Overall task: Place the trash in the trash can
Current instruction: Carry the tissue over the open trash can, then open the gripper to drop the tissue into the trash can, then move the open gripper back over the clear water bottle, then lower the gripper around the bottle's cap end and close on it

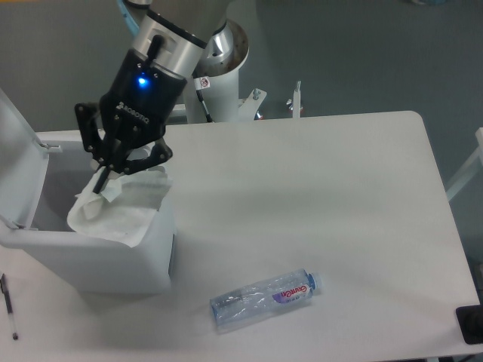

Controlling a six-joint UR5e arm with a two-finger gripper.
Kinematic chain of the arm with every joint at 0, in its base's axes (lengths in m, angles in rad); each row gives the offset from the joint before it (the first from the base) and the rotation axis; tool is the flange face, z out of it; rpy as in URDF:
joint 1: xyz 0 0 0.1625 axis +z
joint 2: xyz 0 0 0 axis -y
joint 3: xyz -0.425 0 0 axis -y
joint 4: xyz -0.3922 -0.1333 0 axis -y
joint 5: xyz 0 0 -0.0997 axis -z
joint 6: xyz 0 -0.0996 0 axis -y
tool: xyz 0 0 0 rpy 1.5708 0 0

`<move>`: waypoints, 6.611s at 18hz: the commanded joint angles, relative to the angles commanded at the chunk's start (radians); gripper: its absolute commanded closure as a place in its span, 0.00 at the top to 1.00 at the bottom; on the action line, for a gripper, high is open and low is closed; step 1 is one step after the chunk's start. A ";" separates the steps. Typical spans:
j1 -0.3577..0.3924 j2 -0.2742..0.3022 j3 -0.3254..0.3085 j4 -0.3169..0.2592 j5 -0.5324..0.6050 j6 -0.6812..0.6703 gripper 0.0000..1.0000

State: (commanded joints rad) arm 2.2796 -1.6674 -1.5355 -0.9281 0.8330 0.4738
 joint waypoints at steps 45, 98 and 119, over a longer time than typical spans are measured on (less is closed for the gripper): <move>0.258 -0.445 0.222 0.008 0.241 0.385 1.00; -0.028 -0.650 0.209 -0.103 0.725 0.603 1.00; -0.037 -0.644 0.249 -0.107 0.704 0.603 0.44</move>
State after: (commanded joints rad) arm 2.2427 -2.3117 -1.2870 -1.0354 1.5371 1.0769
